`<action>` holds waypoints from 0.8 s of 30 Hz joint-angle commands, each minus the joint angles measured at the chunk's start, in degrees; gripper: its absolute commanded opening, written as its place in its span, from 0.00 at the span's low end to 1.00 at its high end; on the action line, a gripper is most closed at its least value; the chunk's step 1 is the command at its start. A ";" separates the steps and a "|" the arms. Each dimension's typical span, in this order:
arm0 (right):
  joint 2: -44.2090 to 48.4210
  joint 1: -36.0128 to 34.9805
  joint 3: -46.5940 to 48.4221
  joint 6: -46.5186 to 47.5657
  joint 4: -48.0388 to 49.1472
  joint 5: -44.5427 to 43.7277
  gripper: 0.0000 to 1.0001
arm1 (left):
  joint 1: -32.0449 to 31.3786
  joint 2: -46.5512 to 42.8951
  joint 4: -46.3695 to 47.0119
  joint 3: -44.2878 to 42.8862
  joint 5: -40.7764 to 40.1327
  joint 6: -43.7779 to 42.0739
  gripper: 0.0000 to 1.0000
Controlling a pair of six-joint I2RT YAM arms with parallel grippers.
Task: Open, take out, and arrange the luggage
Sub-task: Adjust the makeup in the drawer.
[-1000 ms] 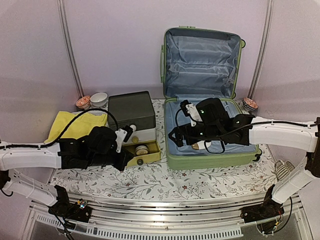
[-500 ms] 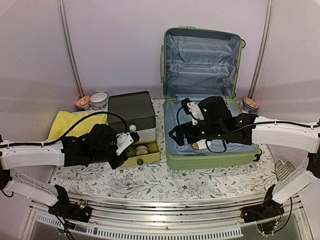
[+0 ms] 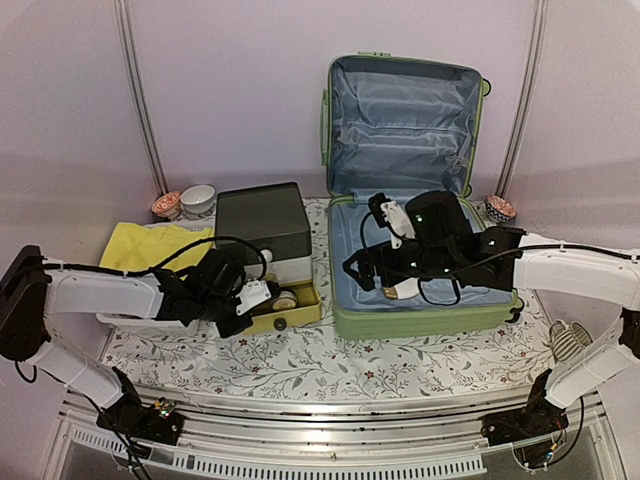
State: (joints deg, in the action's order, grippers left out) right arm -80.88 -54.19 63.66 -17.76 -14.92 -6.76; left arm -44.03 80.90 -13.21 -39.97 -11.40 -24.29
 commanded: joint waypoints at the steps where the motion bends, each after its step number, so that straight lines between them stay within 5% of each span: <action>1: 2.05 0.37 -1.29 0.62 -0.38 -0.79 0.99 | 1.85 1.99 2.01 -1.61 2.59 -2.36 0.04; 4: 2.31 0.34 -1.36 0.62 -0.45 -0.79 0.99 | 2.35 2.54 1.19 -2.03 4.64 -2.64 0.29; 7: 2.48 0.36 -1.48 0.55 -0.38 -0.88 0.99 | 2.75 2.17 0.29 -2.35 6.27 -3.27 0.78; 8: 2.45 0.34 -1.49 0.54 -0.38 -0.88 0.99 | 2.87 2.02 -0.37 -2.58 7.11 -3.74 0.82; 18: 2.33 0.32 -1.37 0.25 -0.13 -0.18 0.99 | 4.30 2.09 -6.45 -4.58 13.38 -6.71 0.88; 24: 2.75 0.37 -1.71 0.25 -0.11 -0.42 0.99 | 4.28 -0.20 -5.86 -5.81 12.13 -4.78 0.72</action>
State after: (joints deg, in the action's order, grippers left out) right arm -79.96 -54.19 62.89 -17.74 -15.22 -6.92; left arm -40.32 82.46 -17.41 -44.31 -0.27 -29.89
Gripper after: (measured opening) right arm 0.988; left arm 0.747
